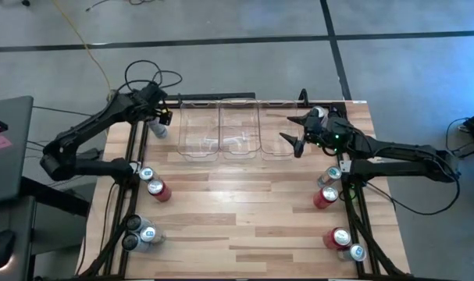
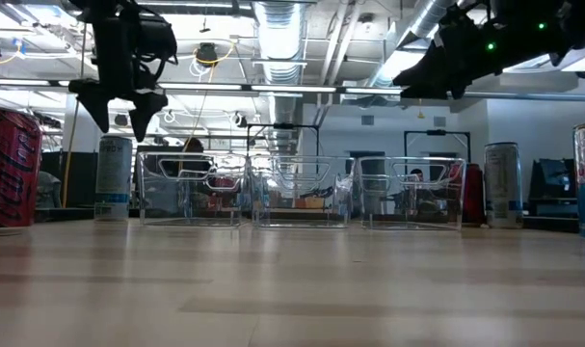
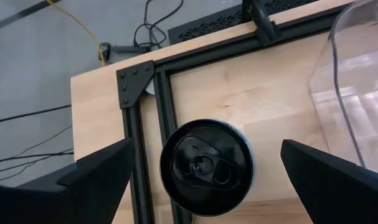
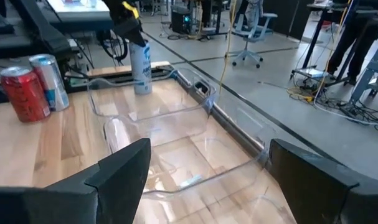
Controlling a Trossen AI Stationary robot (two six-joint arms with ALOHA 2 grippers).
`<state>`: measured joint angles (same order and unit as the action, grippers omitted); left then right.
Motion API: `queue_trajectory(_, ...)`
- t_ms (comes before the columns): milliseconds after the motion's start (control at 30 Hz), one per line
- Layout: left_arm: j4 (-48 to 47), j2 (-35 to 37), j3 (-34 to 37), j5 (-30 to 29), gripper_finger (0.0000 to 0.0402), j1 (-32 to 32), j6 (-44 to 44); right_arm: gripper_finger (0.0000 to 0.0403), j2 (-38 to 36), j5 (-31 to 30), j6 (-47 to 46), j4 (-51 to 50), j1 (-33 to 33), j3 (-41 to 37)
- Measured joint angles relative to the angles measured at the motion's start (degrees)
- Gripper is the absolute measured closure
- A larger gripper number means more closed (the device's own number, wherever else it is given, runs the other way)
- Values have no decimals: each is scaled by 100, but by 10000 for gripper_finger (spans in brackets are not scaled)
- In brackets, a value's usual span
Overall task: Sort soda cans
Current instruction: Put the white-blue soda can into the left transparent bin
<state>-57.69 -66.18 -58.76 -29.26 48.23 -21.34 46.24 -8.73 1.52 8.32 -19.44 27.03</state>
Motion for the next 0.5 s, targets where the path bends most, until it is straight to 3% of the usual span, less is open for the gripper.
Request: queue_trajectory(500, -290, -134, 0, 358, 3, 45, 140, 53, 0, -2, -213, -259, -2, 0)
